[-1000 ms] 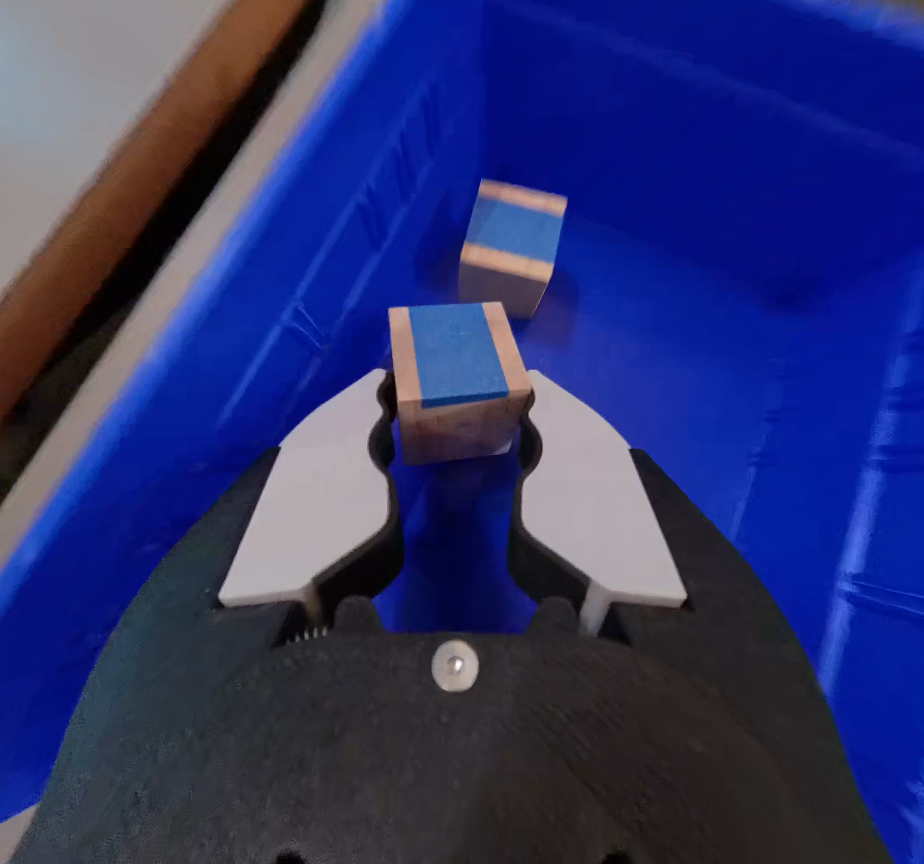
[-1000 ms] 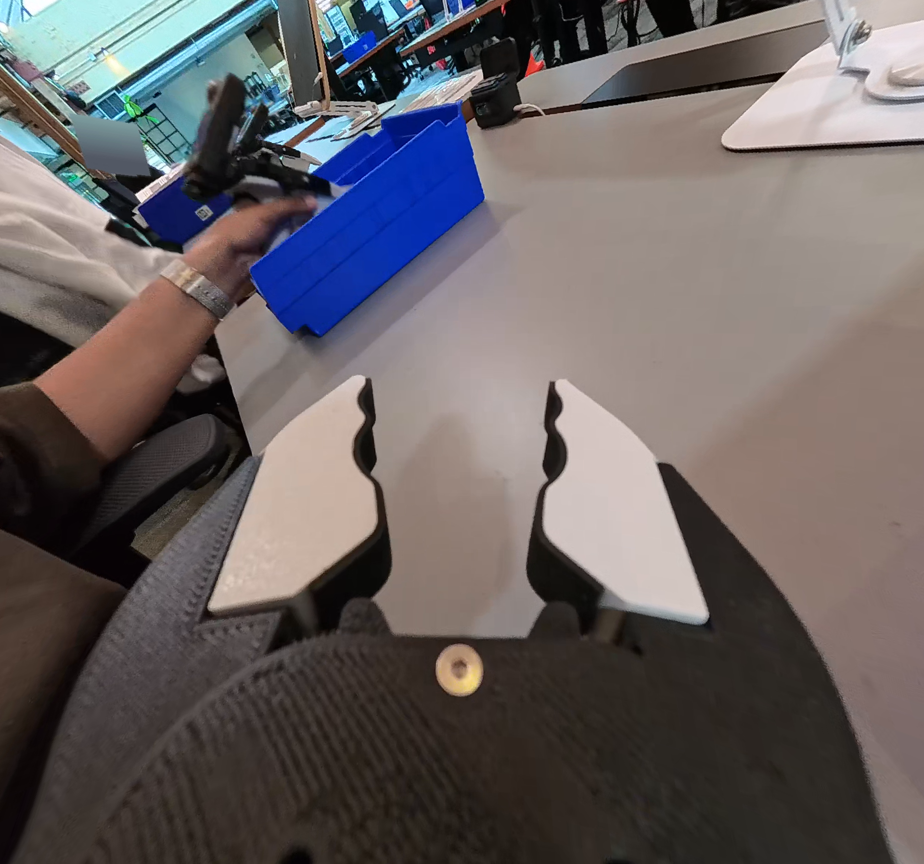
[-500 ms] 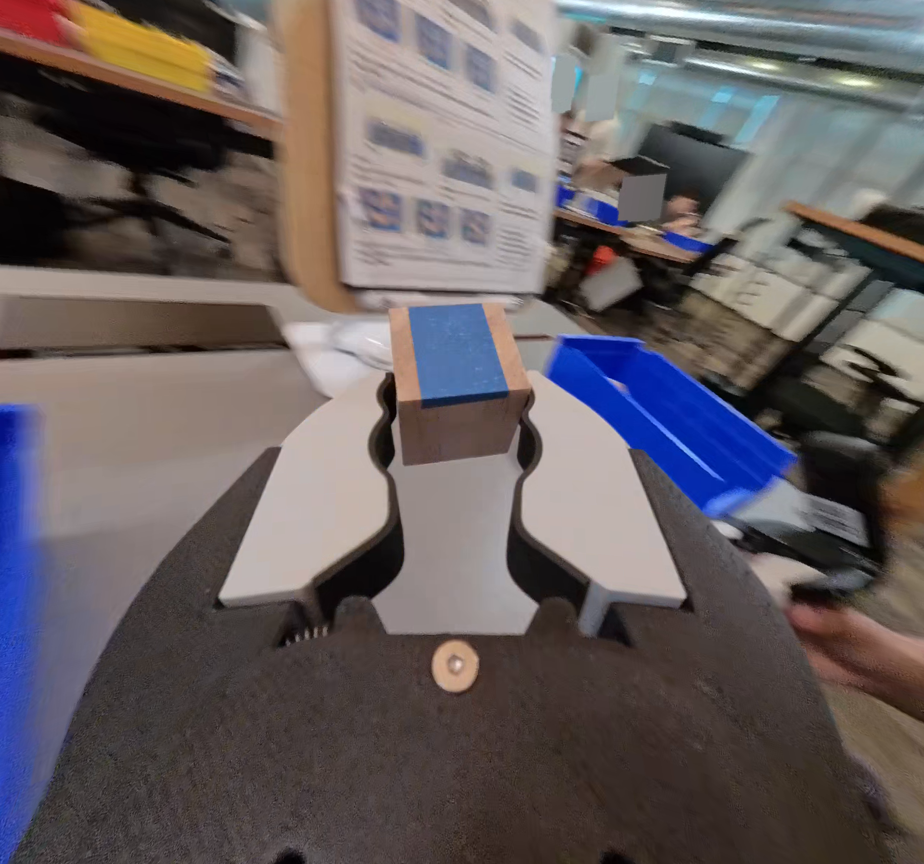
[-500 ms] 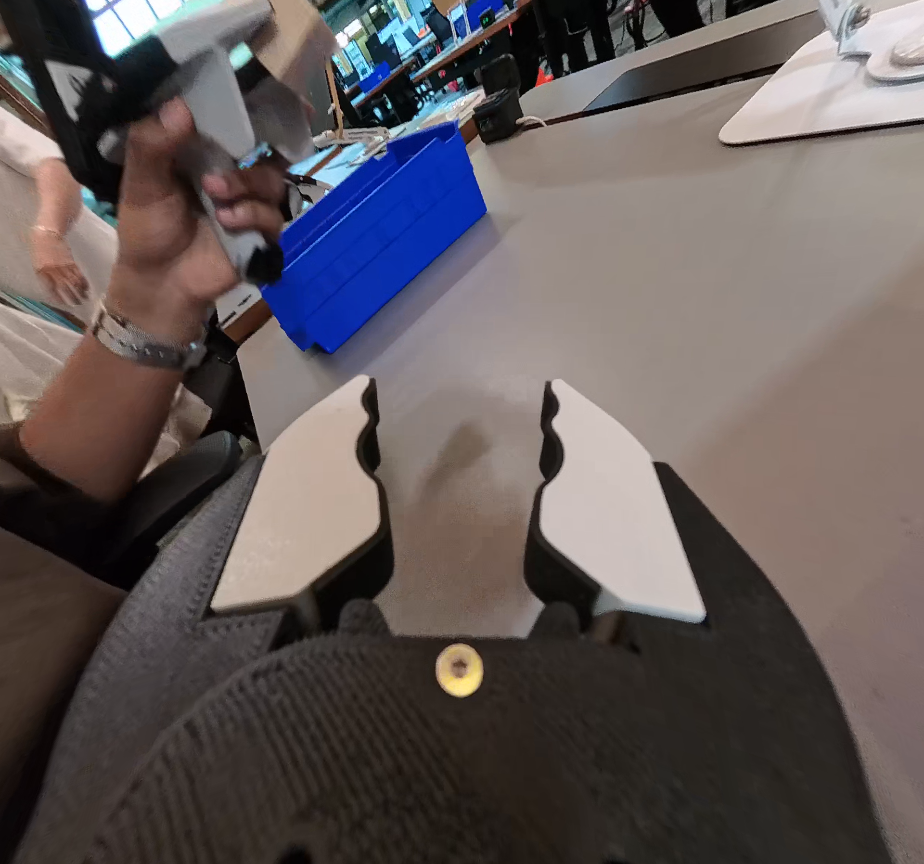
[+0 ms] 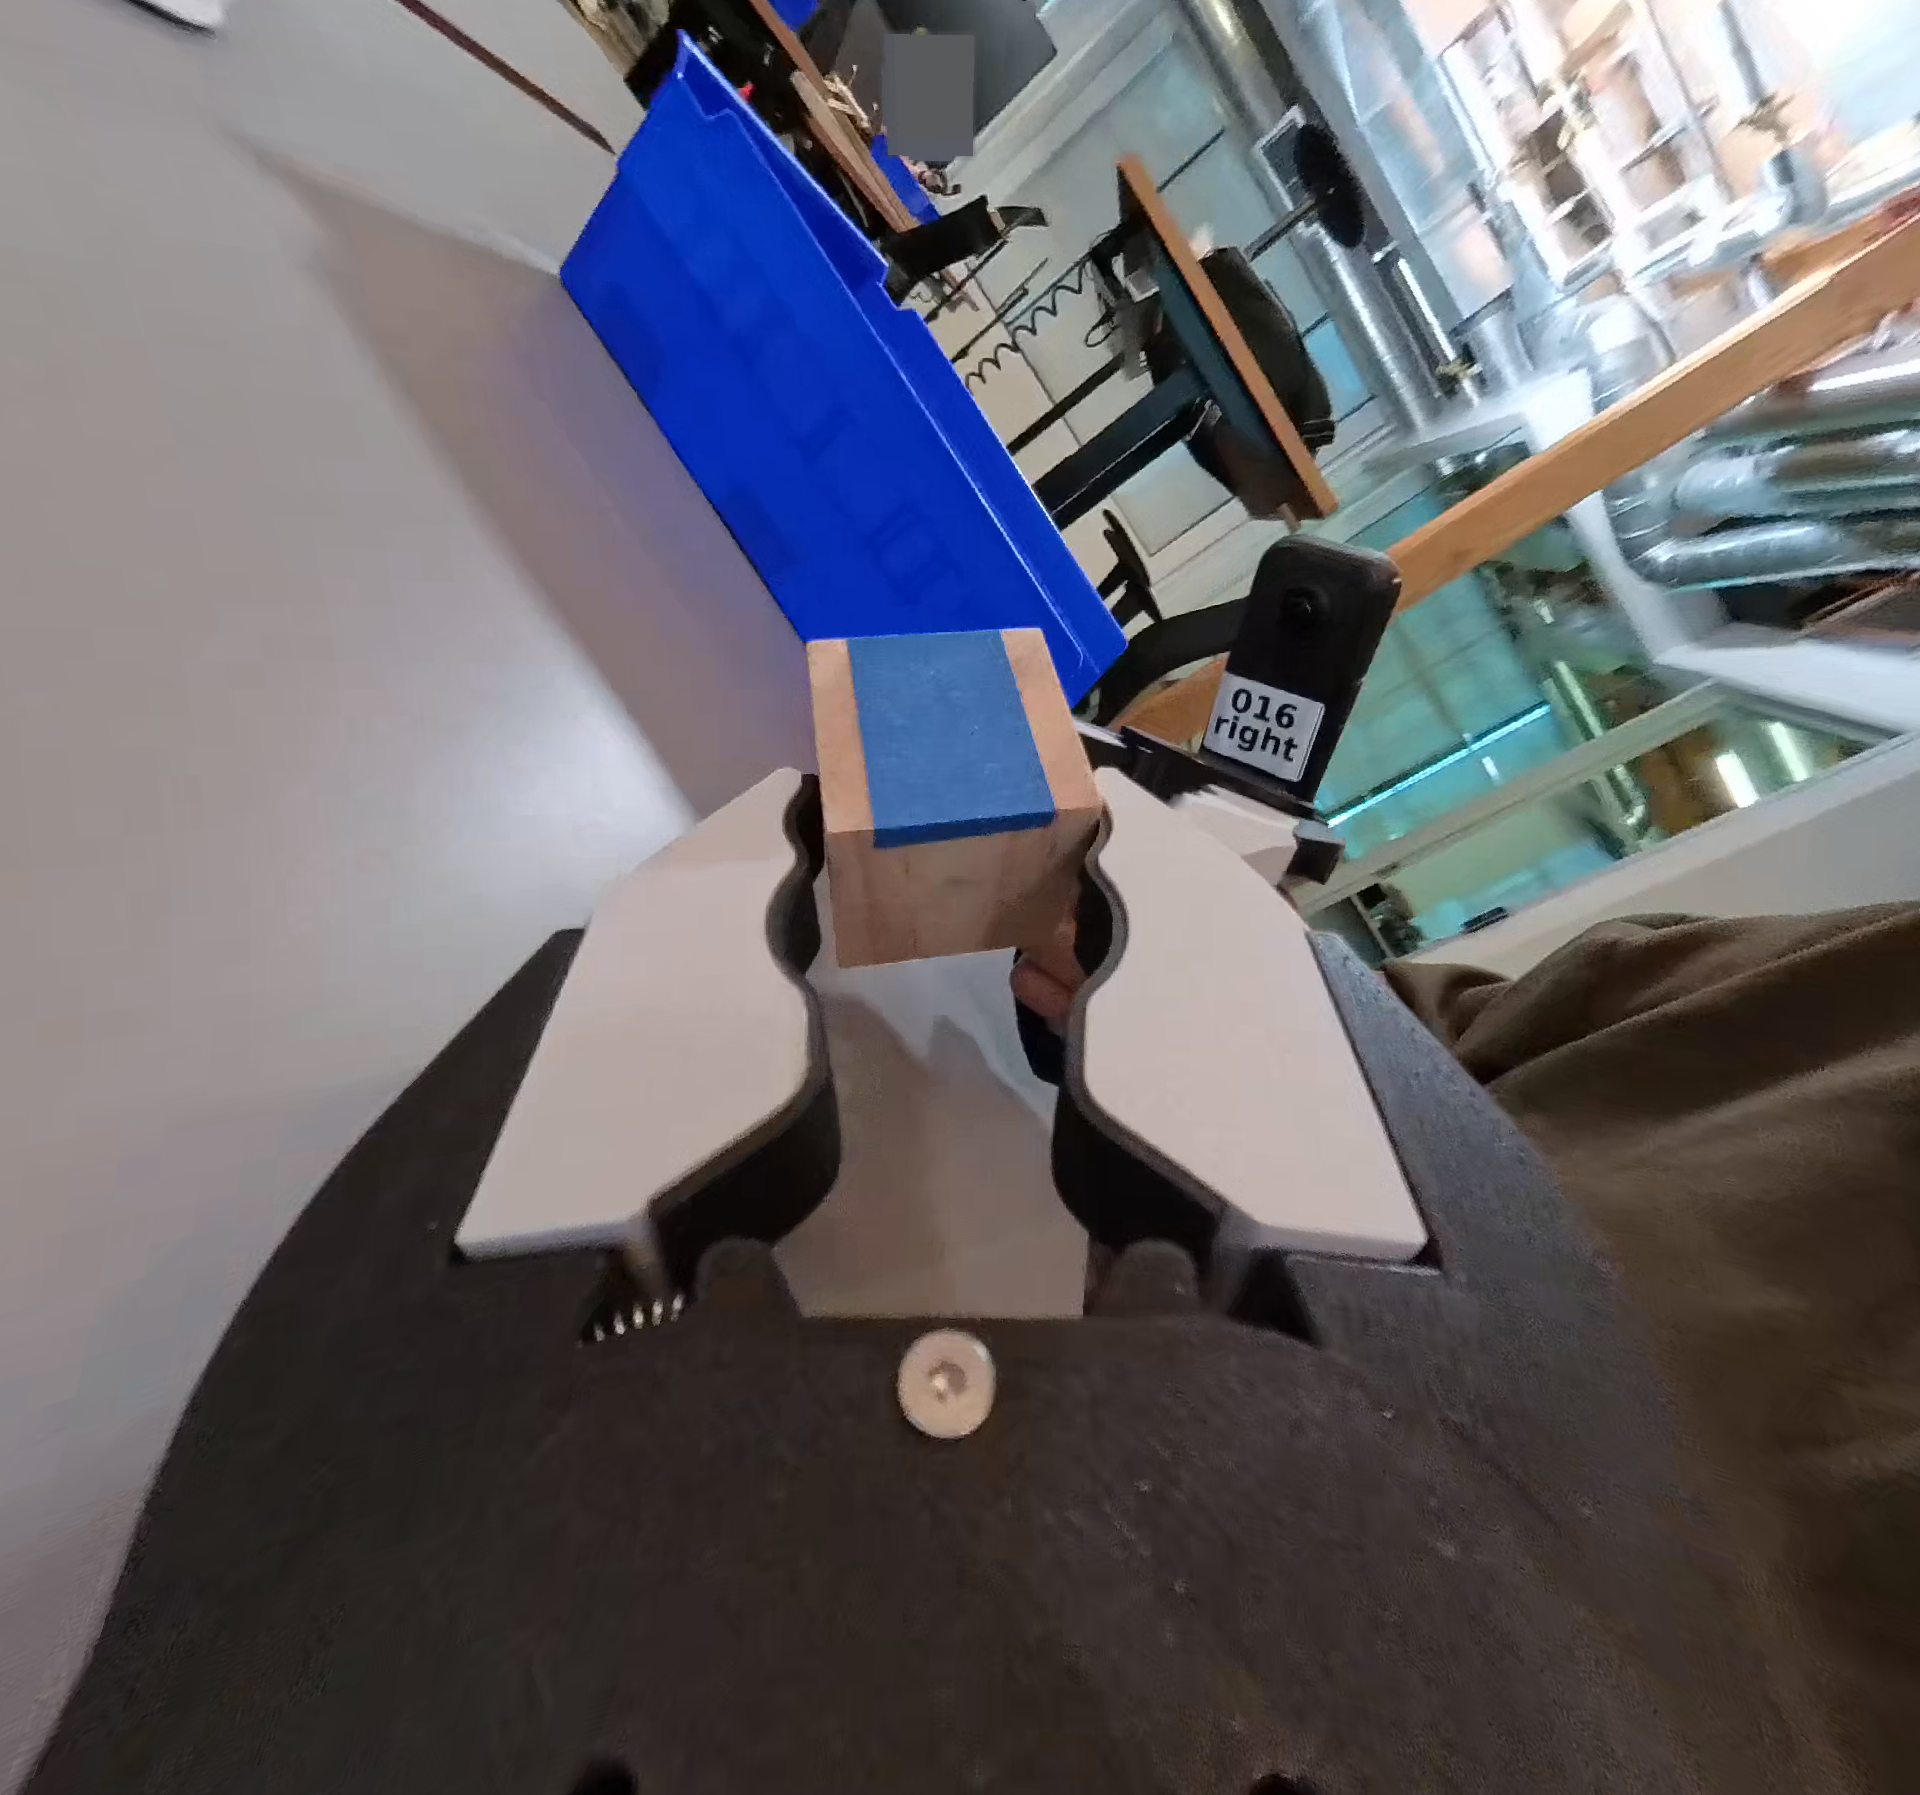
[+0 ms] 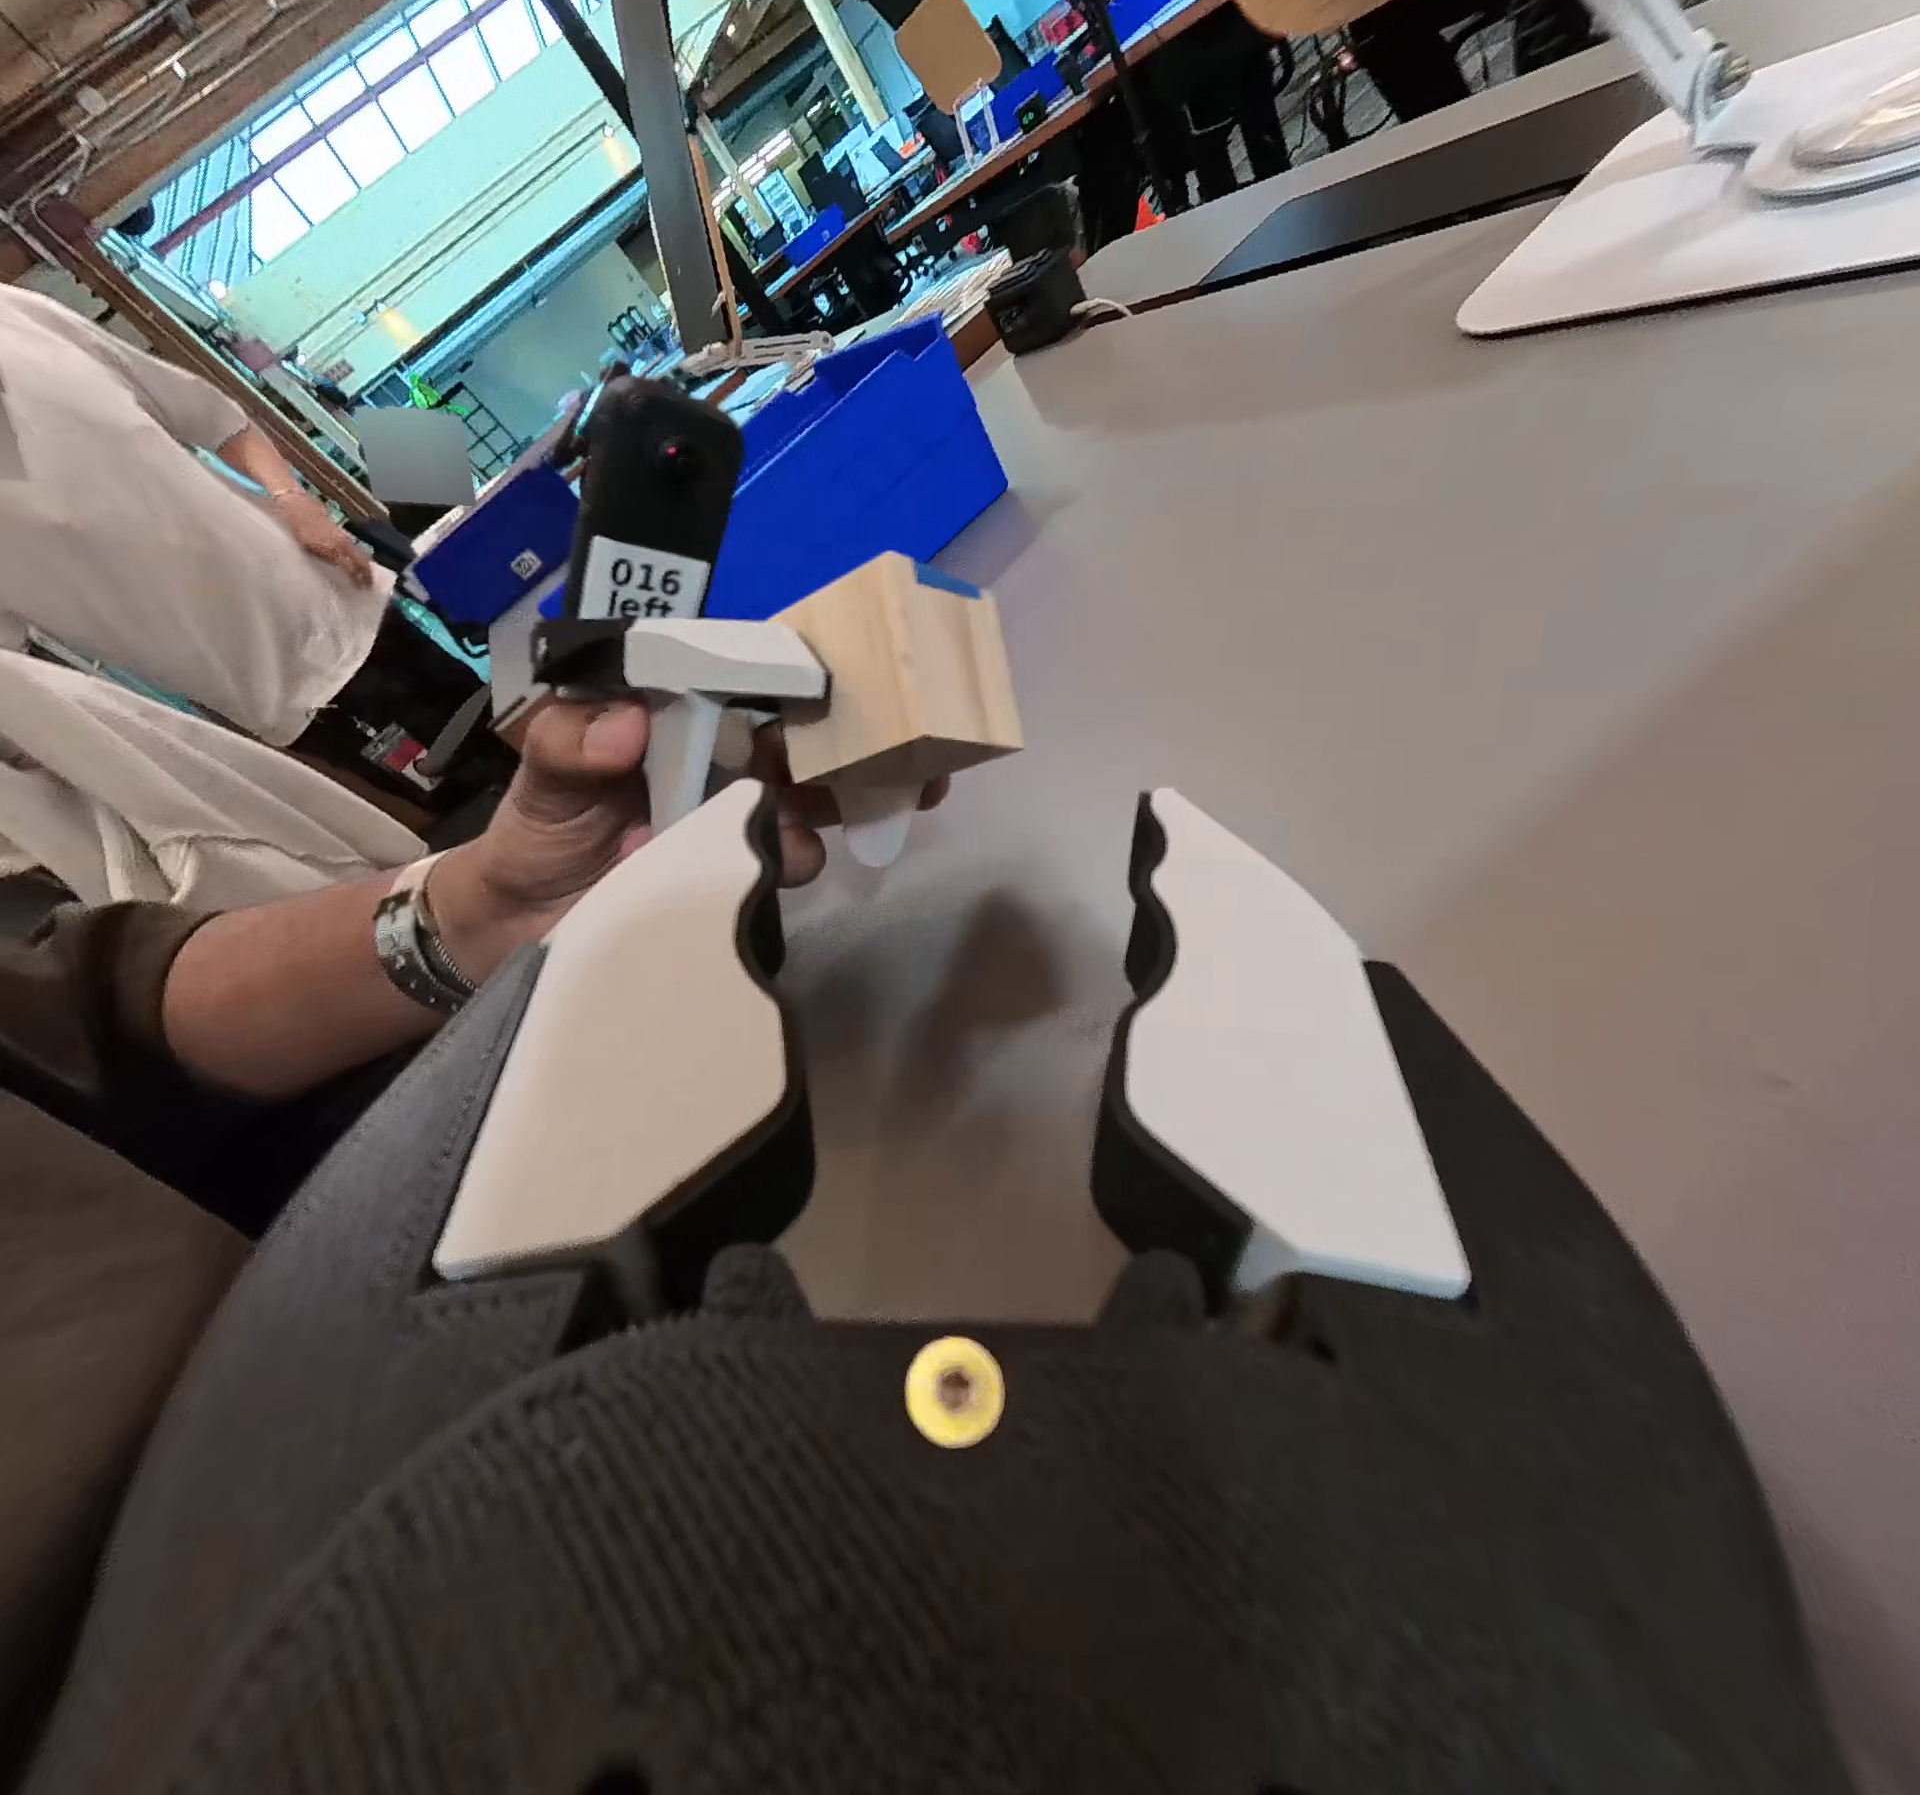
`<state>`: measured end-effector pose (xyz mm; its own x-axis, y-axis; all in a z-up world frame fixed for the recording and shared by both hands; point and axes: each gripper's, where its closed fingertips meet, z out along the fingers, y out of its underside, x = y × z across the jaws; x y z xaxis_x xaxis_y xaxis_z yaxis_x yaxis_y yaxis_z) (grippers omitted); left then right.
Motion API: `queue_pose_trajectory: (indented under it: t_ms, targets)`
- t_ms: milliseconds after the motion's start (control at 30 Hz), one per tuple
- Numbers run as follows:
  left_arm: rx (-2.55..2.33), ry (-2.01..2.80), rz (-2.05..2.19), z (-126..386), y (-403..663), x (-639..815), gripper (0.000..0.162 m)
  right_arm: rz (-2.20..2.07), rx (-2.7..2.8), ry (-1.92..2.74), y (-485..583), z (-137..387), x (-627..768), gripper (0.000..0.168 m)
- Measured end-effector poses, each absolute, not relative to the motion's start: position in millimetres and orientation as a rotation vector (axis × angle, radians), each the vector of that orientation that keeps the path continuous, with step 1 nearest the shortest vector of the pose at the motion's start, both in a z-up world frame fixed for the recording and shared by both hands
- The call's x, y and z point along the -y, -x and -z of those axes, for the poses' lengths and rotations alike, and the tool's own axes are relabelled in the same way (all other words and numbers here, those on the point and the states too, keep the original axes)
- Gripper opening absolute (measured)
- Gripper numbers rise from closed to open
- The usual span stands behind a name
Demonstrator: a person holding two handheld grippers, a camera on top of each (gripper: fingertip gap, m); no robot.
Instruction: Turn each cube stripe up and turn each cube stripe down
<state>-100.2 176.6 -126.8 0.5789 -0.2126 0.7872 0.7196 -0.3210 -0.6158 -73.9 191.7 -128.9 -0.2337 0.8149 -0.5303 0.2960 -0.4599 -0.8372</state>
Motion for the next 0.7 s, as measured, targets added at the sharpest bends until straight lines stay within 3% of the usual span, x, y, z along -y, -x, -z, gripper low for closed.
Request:
queue_pose_trajectory:
  t_ms: [700]
  targets:
    - [0.341,1.533,1.102,117,105,-170,0.046,-1.763,1.344,1.591,77,134,-187,0.068]
